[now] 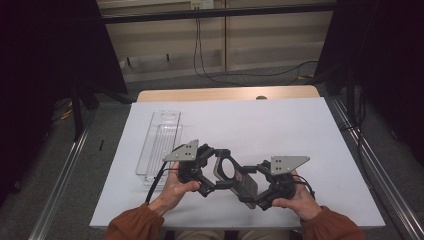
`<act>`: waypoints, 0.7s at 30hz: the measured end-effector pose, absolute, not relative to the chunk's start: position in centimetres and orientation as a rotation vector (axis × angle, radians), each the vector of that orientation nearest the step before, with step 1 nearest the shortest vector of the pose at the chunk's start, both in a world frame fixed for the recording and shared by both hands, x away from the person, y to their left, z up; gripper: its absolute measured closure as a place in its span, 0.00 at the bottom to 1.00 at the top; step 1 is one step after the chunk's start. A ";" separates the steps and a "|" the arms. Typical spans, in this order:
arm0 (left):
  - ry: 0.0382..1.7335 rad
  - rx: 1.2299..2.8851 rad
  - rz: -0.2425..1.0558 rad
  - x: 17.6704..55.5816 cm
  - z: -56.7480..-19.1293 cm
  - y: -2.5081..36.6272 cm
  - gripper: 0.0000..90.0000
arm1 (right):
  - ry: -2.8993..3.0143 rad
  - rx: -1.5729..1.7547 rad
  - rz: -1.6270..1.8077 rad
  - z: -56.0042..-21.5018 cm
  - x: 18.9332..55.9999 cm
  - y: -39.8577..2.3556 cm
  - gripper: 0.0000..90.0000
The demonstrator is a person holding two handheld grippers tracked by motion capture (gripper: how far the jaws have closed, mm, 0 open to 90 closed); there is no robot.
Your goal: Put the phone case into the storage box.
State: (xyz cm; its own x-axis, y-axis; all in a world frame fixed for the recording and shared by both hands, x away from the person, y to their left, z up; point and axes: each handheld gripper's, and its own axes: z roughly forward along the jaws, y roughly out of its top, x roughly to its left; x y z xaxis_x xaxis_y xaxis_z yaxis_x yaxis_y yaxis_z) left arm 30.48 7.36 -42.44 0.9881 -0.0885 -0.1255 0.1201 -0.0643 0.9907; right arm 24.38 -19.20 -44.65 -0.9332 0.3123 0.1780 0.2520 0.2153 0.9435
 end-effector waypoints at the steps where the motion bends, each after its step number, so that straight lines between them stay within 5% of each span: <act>1: 0.021 1.627 -0.163 30.5 -42.5 7.3 0.04 | 2.406 0.562 1.852 -44.7 24.4 -19.2 0.14; 21: 0.039 1.646 -0.152 30.6 -42.3 7.1 0.11 | 2.410 0.567 1.834 -44.8 24.5 -19.3 0.13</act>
